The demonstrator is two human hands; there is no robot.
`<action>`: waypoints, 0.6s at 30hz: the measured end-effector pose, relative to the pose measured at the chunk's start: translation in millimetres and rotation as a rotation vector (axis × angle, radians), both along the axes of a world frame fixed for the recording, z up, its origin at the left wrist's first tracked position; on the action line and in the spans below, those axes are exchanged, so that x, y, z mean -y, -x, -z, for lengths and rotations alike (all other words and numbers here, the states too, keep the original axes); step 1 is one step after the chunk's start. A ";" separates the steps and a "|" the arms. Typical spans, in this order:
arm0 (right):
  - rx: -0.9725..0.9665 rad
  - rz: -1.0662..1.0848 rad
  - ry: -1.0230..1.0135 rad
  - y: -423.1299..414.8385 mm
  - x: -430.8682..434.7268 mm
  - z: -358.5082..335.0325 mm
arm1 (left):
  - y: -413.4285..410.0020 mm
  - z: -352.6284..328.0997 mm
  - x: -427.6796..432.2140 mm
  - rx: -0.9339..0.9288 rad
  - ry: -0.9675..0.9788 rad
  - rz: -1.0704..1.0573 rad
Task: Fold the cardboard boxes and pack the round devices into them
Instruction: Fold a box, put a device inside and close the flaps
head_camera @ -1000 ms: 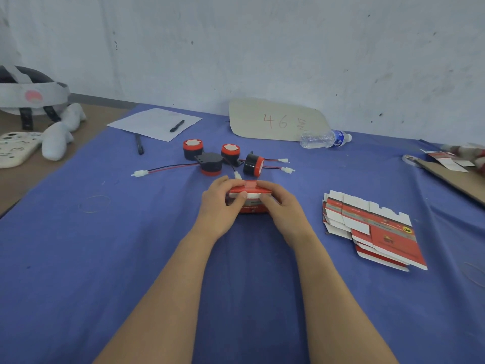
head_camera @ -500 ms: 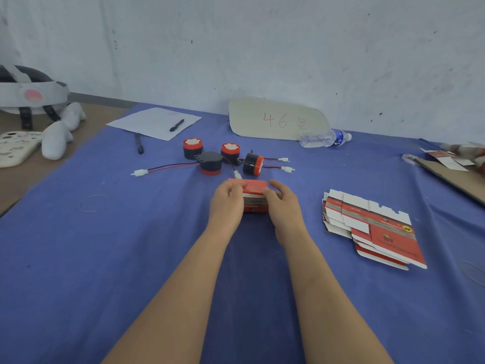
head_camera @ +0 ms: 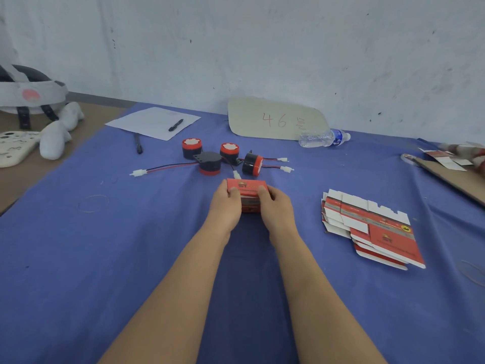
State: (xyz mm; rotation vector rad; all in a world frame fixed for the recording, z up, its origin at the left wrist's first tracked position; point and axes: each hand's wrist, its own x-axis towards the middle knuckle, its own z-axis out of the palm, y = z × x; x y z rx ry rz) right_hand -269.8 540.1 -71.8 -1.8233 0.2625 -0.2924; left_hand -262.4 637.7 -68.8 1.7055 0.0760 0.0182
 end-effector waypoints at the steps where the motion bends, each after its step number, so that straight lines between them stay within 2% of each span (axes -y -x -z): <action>1: 0.000 0.002 0.033 0.5 -1.6 0.0 | -0.5 0.0 -2.3 -0.010 -0.005 0.016; 7: -0.020 -0.013 0.072 -1.0 -3.1 -2.0 | -5.1 0.0 -14.9 -0.050 0.000 0.130; 13: -0.020 -0.046 0.119 -2.9 -3.5 -0.6 | -3.9 -0.6 -12.4 -0.027 -0.030 0.094; 16: 0.000 -0.033 0.040 -1.5 -3.2 0.4 | 2.5 0.2 -6.8 0.000 -0.053 0.063; 18: 0.052 -0.035 -0.110 1.5 -2.9 0.7 | 4.3 -0.4 -3.5 0.052 -0.032 0.050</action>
